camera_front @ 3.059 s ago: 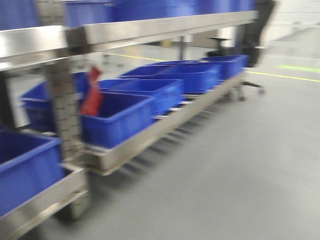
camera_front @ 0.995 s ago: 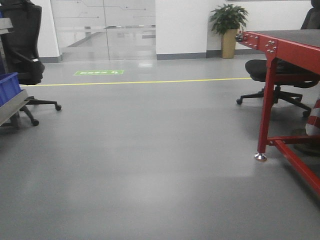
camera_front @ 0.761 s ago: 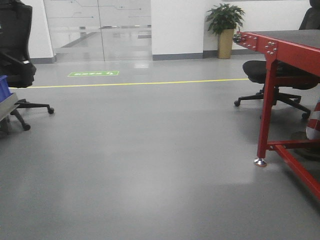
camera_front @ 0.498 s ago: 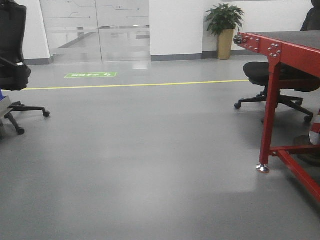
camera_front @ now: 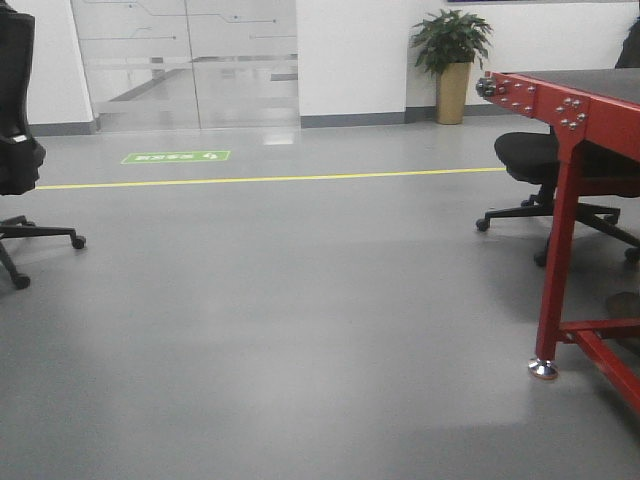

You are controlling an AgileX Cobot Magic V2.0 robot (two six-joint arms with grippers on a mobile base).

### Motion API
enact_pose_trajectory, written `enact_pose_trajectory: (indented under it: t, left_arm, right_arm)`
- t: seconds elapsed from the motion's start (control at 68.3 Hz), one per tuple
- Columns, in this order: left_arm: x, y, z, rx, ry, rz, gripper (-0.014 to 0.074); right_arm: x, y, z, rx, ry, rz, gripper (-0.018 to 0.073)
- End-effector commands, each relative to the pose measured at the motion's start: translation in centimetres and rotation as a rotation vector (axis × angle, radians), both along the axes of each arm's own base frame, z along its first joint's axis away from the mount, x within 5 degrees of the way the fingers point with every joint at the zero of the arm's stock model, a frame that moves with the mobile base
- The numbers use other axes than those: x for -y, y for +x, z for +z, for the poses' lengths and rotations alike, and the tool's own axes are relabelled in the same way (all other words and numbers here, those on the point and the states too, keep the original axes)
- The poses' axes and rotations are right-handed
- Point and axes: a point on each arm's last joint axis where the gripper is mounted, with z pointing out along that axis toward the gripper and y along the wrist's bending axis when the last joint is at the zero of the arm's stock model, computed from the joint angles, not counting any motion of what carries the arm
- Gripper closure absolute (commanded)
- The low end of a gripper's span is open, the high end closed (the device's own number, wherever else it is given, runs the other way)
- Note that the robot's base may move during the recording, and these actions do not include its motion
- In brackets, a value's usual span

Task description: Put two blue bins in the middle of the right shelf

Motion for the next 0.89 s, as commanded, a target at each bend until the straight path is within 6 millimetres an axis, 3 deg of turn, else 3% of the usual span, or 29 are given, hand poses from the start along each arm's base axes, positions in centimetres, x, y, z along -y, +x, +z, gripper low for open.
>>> enact_pose_trajectory:
  t: [0.0,0.878]
  left_arm:
    - [-0.04,-0.33,1.57,0.111,-0.028,-0.026,0.0707]
    - [-0.08,-0.19,1.79,0.141,-0.019,-0.027,0.0707]
  right_arm:
    - [0.17,-0.08,1.17,0.081,0.026,0.015,0.0722]
    - [0.17,-0.08,1.17,0.081,0.026,0.015,0.0722]
